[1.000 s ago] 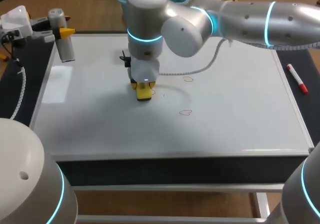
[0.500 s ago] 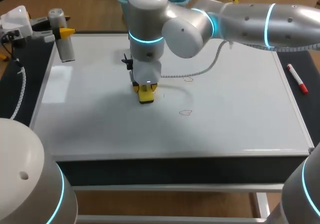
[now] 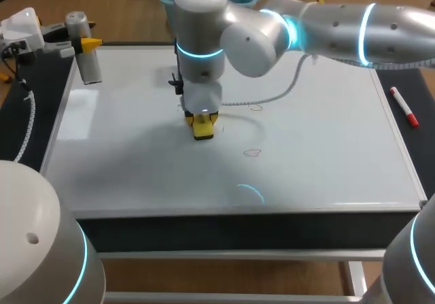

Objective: Pick up the inspection probe, press it on each red-marked spot on the whiteboard one by one, put down the probe, pick up the eraser, and wipe off all the red marks.

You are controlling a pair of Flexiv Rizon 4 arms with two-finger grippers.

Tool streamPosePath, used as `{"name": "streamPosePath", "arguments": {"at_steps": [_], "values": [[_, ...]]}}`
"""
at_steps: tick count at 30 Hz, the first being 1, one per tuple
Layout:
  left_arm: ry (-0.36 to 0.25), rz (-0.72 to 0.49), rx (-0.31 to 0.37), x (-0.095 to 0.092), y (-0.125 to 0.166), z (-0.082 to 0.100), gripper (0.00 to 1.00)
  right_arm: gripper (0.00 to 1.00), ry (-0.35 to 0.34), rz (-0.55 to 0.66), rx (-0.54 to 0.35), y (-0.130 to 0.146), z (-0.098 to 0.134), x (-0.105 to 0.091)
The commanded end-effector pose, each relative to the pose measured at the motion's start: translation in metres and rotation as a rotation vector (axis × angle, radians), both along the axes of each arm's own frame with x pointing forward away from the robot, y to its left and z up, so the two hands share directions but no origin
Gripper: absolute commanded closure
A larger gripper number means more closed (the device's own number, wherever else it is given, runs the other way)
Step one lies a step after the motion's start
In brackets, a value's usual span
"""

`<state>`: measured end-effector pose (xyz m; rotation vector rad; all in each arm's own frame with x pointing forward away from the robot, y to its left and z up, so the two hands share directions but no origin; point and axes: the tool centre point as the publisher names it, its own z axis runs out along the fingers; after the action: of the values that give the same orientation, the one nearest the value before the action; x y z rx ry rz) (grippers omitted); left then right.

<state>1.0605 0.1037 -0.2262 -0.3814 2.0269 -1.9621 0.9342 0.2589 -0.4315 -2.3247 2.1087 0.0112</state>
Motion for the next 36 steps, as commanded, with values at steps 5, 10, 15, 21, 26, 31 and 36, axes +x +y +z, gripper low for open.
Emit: {"name": "streamPosePath", "arguments": {"at_steps": [5,10,15,21,26,31,36], "values": [[0.0,0.001,0.002,-0.001,0.0,0.002,1.0,1.0,-0.006,-0.033,-0.01,-0.027,0.0,0.0],[0.0,0.001,0.002,-0.001,0.0,0.002,1.0,1.0,-0.01,-0.046,-0.01,-0.034,0.001,0.001],[0.0,0.001,0.002,-0.001,0.0,0.002,1.0,1.0,-0.019,-0.055,-0.01,-0.04,0.005,0.002],[0.0,0.001,0.002,-0.001,0.0,0.002,1.0,1.0,-0.03,-0.03,0.002,-0.046,0.024,0.0],[0.0,0.001,0.002,-0.001,0.0,0.002,1.0,1.0,-0.028,-0.013,0.023,-0.062,0.047,0.005],[0.0,0.001,0.002,-0.001,0.0,0.002,1.0,1.0,-0.025,-0.035,0.032,-0.087,0.059,0.016],[0.0,0.001,0.002,-0.001,0.0,0.002,1.0,1.0,-0.014,-0.084,0.035,-0.123,0.064,0.029]]}}
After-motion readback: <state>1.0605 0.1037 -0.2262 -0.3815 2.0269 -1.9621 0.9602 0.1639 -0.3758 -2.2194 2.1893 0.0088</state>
